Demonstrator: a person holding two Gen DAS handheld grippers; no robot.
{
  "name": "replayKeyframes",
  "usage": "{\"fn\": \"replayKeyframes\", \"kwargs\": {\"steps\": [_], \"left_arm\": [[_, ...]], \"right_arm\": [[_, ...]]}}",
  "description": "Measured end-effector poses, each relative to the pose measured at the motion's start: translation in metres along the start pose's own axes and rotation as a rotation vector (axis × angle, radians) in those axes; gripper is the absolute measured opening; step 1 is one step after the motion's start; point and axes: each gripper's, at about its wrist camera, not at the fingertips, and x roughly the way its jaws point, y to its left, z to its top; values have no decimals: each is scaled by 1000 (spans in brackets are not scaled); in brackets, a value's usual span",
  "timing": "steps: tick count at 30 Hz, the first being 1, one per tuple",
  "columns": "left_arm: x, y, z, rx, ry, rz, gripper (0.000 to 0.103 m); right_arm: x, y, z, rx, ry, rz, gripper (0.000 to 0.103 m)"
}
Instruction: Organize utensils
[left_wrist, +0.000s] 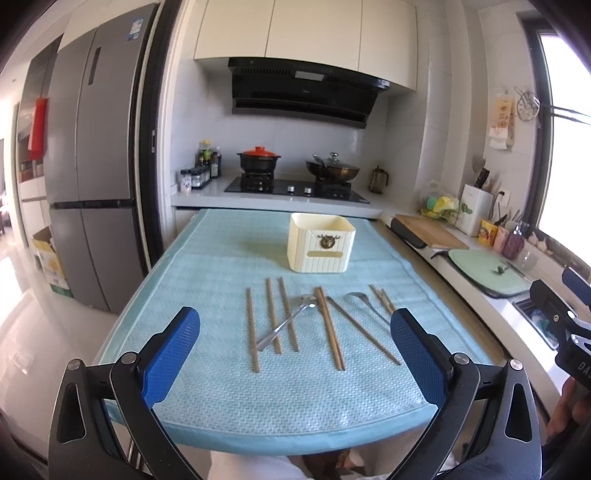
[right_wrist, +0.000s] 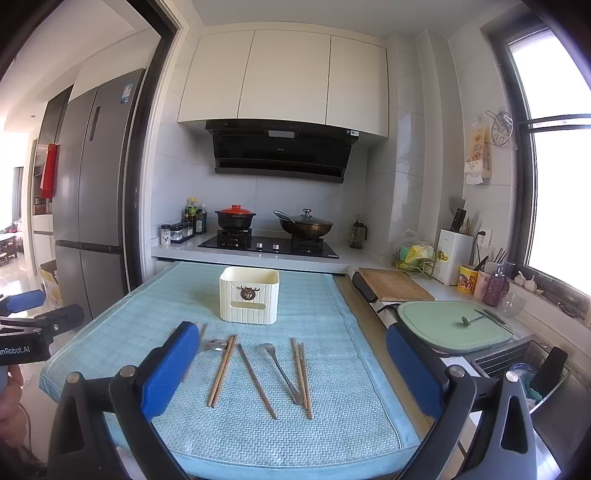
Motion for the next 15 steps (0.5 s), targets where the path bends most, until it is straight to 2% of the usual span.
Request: {"fn": "replayKeyframes", "kwargs": {"steps": [6, 15], "left_arm": [[1, 0, 1, 10, -12, -27, 103], [3, 2, 5, -1, -30, -25, 103]], "right_arm": [[0, -2, -3, 5, -4, 11, 103], [7, -5, -3, 14, 5, 6, 103]]}}
